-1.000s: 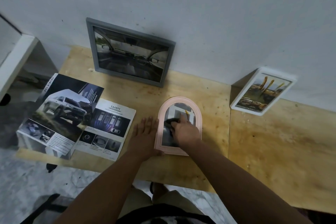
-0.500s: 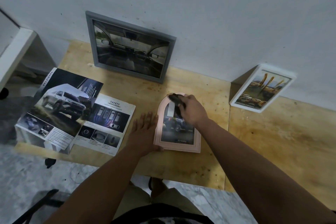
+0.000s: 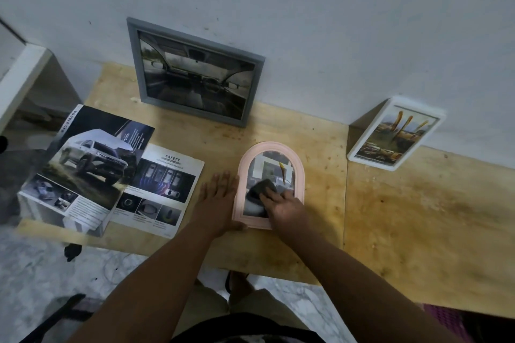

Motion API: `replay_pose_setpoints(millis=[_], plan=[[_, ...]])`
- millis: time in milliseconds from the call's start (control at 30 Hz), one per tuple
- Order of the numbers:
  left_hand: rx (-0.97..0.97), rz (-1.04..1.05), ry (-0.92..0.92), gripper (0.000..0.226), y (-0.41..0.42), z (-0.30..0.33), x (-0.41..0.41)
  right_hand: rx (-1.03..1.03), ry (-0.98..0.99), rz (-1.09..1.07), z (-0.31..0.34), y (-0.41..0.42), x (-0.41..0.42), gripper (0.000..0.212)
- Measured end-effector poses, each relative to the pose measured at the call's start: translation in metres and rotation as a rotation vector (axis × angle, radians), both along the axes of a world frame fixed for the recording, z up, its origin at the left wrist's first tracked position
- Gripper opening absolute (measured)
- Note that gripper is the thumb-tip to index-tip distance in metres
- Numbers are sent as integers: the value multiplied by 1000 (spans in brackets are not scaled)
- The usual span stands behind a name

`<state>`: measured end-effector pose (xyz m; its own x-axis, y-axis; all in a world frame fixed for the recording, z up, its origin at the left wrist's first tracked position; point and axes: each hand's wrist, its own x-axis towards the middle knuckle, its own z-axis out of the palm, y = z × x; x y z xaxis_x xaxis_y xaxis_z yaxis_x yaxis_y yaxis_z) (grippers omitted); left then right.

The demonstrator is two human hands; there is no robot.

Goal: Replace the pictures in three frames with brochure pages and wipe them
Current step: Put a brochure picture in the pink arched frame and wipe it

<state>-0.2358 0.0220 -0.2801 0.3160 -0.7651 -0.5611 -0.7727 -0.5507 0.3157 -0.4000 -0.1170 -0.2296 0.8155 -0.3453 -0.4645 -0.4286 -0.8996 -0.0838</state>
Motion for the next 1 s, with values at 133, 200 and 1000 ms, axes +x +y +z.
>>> replay_pose_setpoints(millis=[133, 200, 1000], plan=[[2, 7, -2, 143, 0, 2, 0, 237, -32, -114, 11, -1, -4, 42], [-5, 7, 7, 142, 0, 2, 0, 450, -56, -275, 22, -15, 3, 39], [-1, -3, -15, 140, 1, -7, -1, 294, -171, -165, -21, -9, 2, 43]])
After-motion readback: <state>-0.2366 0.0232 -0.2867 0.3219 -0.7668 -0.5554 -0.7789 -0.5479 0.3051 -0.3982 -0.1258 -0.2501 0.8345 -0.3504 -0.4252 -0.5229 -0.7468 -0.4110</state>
